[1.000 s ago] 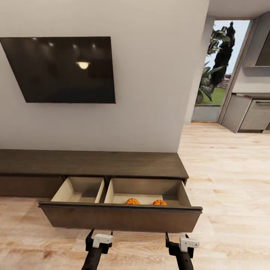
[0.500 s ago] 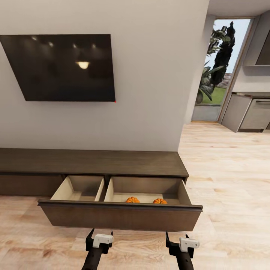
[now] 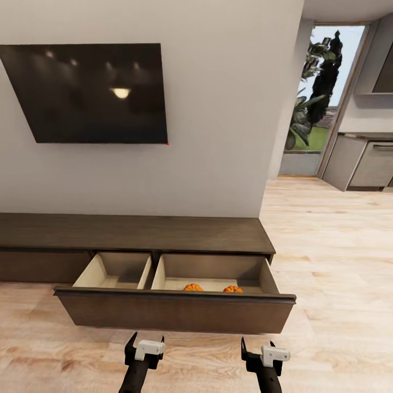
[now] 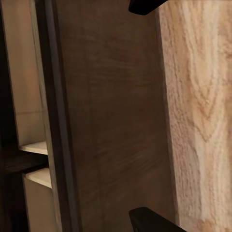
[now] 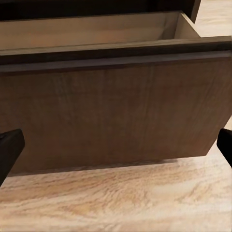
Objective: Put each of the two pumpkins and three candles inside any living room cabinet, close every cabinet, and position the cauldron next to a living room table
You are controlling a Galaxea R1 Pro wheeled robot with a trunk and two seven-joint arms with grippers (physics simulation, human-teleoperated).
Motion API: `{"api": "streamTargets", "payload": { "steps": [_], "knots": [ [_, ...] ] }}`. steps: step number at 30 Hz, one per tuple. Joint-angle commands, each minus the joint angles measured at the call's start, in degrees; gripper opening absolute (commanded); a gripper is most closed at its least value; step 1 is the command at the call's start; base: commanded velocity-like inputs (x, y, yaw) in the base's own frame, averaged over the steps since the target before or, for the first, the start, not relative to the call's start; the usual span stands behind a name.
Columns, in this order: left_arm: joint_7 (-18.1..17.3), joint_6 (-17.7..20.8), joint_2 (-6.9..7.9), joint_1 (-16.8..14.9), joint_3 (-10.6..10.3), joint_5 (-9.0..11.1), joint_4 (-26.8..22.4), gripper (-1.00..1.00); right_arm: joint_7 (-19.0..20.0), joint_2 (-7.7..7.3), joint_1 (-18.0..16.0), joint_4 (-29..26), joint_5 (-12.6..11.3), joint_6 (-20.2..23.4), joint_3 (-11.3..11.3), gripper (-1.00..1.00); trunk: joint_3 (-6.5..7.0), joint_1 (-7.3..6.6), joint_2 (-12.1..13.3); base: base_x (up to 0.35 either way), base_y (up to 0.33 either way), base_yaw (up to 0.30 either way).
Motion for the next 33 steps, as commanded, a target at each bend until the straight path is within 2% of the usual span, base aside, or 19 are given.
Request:
{"api": "streamTargets", "payload": {
  "steps": [1, 15, 22, 26, 33],
  "knots": [
    [0.3, -0.23, 0.01, -0.05, -0.49, 0.39, 0.03, 1.0, -0.46, -0.04, -0.06, 0.03, -0.26, -0.18, 0.48, 1.0, -0.05, -0.01, -0.02, 0.0, 0.0, 0.0],
    [0.3, -0.92, 0.11, -0.05, -0.69, 0.3, -0.27, 1.0, -0.46, -0.01, -0.06, 0.04, -0.27, -0.26, 0.52, 1.0, -0.05, -0.01, -0.02, 0.0, 0.0, 0.0],
    [0.31, -1.77, 0.12, -0.05, -0.62, 0.23, -0.13, 1.0, -0.46, -0.03, -0.06, 0.22, -0.03, -0.27, 0.64, 1.0, -1.31, 1.53, -2.83, 0.0, 0.0, 0.0],
    [0.3, -1.9, 0.12, -0.05, -0.65, 0.23, -0.12, 1.0, -0.46, 0.02, -0.06, 0.22, 0.05, -0.27, 0.71, 1.0, -1.31, 1.53, -2.83, 0.0, 0.0, 0.0],
    [0.35, -2.13, 0.12, -0.05, -0.79, 0.22, -0.2, 1.0, -0.46, 0.03, -0.06, 0.29, 0.09, -0.36, 0.81, 1.0, -2.56, 3.07, -5.64, 0.0, 0.0, 0.0]
  ]
}}
